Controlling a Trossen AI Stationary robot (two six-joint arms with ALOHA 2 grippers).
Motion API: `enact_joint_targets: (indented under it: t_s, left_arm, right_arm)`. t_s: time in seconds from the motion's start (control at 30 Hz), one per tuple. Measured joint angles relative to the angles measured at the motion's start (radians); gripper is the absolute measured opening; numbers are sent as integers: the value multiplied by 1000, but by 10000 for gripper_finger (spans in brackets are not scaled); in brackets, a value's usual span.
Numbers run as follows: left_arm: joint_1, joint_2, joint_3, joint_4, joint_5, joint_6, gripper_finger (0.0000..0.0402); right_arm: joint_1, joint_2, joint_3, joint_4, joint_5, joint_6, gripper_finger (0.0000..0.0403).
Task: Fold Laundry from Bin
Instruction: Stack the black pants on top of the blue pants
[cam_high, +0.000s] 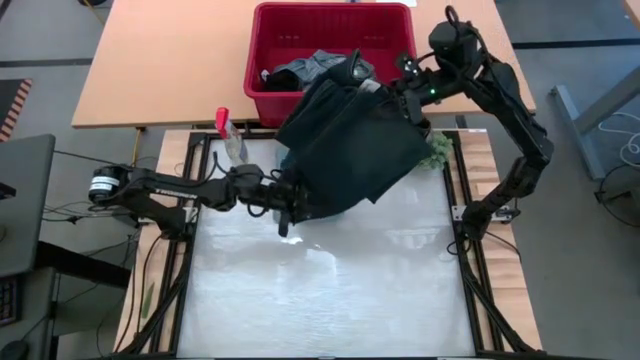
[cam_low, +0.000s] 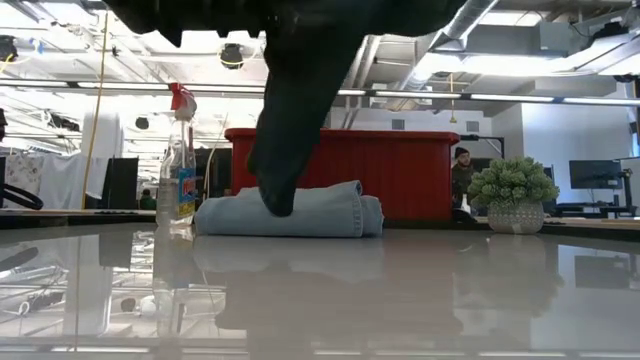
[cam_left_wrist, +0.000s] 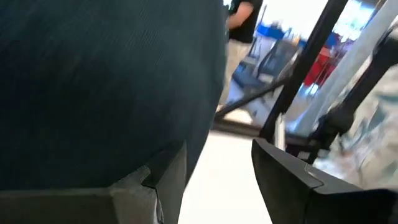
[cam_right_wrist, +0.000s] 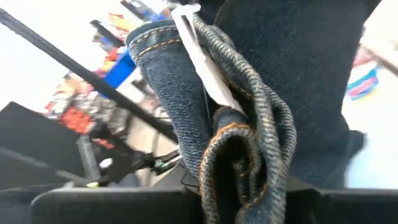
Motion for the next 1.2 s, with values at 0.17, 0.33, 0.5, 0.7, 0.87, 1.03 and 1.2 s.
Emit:
enact_joint_targets:
  t_s: [0.17, 0.33, 0.5, 0.7, 0.87, 1.03, 1.2]
  left_arm:
    - [7, -4, 0, -108, 1, 114, 169]
    - [7, -4, 0, -185, -82, 234, 169]
    - [8, -4, 0, -174, -218, 306, 169]
    - [13, -4, 0, -34, -195, 289, 169]
    - [14, -4, 0, 21, -272, 289, 169]
    - [13, -4, 0, 122, -320, 298, 169]
    - [14, -3, -3, 223, -351, 356, 169]
  right_arm:
    - [36, -2, 10, 84, -89, 98, 78]
    - [40, -3, 33, 217, -170, 222, 78]
    - [56, -6, 58, 276, -158, 271, 78]
    - [114, -2, 40, 266, -53, 175, 78]
    - [207, 0, -30, 350, 70, 166, 78]
    - [254, -4, -109, 385, 123, 184, 78]
    - [256, -7, -227, 497, 131, 262, 78]
